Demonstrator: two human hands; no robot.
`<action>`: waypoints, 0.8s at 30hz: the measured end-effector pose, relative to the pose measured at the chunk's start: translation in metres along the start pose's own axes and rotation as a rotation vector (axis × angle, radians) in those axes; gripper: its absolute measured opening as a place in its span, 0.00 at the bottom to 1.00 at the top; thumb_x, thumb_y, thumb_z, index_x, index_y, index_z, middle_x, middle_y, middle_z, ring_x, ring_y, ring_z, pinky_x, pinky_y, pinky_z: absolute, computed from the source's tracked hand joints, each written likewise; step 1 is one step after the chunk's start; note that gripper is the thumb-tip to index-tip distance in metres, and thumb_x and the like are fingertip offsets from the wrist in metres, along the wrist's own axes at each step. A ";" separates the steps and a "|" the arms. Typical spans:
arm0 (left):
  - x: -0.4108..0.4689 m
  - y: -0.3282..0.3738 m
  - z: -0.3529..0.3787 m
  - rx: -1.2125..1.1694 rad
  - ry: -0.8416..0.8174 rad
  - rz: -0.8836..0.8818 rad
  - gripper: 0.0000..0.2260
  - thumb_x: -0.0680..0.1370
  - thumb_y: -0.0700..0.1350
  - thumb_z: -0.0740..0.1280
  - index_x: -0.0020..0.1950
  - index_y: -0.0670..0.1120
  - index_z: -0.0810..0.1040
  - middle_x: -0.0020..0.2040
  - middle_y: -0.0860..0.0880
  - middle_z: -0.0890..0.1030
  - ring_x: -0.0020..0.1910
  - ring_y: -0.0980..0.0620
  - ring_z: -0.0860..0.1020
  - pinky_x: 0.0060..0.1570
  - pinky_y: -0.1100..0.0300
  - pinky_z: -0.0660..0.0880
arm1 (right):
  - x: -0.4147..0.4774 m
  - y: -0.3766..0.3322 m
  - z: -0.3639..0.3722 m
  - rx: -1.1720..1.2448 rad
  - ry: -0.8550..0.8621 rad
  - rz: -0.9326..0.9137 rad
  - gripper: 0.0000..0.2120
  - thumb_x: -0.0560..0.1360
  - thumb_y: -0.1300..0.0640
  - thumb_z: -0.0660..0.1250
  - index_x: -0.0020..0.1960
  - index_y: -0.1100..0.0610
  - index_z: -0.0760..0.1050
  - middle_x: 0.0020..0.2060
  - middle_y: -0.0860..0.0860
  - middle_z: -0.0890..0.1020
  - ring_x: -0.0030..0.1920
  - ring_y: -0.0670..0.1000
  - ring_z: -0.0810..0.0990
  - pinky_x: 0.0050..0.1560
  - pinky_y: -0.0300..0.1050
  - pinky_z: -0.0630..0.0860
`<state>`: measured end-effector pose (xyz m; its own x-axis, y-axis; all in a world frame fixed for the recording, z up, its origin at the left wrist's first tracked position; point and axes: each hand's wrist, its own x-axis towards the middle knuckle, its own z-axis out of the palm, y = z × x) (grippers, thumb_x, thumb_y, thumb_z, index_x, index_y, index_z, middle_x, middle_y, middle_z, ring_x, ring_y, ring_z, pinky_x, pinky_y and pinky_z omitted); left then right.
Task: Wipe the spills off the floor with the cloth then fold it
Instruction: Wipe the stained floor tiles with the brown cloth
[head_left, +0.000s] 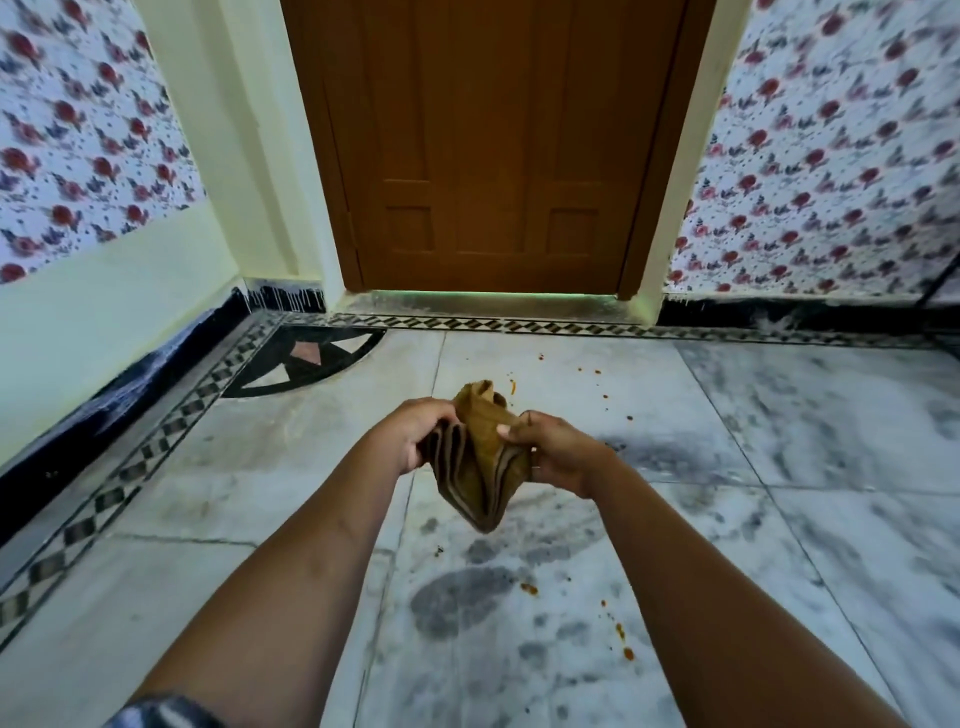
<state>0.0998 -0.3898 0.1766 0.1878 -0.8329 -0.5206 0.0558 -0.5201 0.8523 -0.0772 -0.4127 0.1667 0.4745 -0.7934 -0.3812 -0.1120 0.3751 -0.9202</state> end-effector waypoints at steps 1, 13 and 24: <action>0.000 0.003 0.000 -0.017 0.022 0.006 0.07 0.71 0.34 0.60 0.39 0.41 0.77 0.36 0.41 0.75 0.35 0.45 0.75 0.41 0.56 0.74 | 0.000 -0.003 -0.002 0.052 0.009 0.005 0.07 0.76 0.61 0.64 0.41 0.56 0.68 0.41 0.56 0.78 0.42 0.54 0.77 0.41 0.47 0.77; -0.011 0.040 0.005 0.300 0.285 0.037 0.26 0.71 0.46 0.75 0.64 0.39 0.71 0.56 0.40 0.78 0.52 0.41 0.78 0.48 0.51 0.75 | 0.004 -0.014 -0.028 0.337 0.173 0.027 0.06 0.72 0.62 0.55 0.41 0.60 0.71 0.38 0.57 0.78 0.39 0.57 0.77 0.40 0.48 0.75; -0.038 0.076 0.044 0.720 0.146 0.429 0.22 0.81 0.46 0.60 0.74 0.47 0.61 0.71 0.44 0.67 0.68 0.42 0.67 0.64 0.48 0.67 | 0.017 -0.019 -0.029 0.441 0.186 0.277 0.32 0.78 0.39 0.50 0.74 0.59 0.56 0.72 0.62 0.62 0.71 0.66 0.60 0.67 0.68 0.56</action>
<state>0.0537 -0.4058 0.2591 0.1773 -0.9785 -0.1057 -0.6776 -0.1993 0.7079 -0.0923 -0.4469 0.1753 0.3130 -0.6924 -0.6501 0.1846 0.7158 -0.6735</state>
